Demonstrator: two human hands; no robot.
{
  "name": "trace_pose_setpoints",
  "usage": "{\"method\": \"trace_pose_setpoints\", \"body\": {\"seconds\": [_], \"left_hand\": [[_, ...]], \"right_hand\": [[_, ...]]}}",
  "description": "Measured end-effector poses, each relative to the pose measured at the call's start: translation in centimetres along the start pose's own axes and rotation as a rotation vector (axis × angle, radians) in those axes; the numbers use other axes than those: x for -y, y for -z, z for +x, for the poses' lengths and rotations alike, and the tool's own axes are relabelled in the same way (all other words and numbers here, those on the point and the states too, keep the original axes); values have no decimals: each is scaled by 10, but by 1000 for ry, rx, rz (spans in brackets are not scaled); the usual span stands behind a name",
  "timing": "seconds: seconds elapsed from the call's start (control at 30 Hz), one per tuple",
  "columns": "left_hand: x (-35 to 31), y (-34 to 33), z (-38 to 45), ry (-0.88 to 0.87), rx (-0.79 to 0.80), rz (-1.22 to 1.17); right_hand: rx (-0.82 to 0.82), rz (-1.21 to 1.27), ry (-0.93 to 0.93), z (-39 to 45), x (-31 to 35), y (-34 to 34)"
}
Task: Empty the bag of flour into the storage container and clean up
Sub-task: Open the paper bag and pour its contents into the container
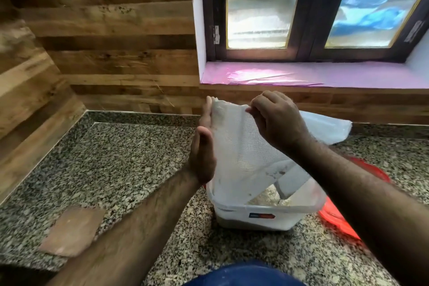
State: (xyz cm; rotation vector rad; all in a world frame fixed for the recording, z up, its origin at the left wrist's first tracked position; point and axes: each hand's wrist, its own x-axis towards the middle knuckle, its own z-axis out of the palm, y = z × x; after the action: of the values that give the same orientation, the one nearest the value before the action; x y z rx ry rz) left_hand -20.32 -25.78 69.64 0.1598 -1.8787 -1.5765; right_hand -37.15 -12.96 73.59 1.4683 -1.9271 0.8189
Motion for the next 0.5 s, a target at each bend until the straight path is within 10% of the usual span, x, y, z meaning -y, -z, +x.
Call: {"method": "trace_pose_setpoints", "body": {"seconds": [0.37, 0.5], "left_hand": [[6, -5, -17, -115, -231, 263], [4, -5, -21, -28, 4, 148]], "right_hand": [[-34, -15, 10, -10, 2, -4], [-50, -26, 17, -8, 2, -4]]}}
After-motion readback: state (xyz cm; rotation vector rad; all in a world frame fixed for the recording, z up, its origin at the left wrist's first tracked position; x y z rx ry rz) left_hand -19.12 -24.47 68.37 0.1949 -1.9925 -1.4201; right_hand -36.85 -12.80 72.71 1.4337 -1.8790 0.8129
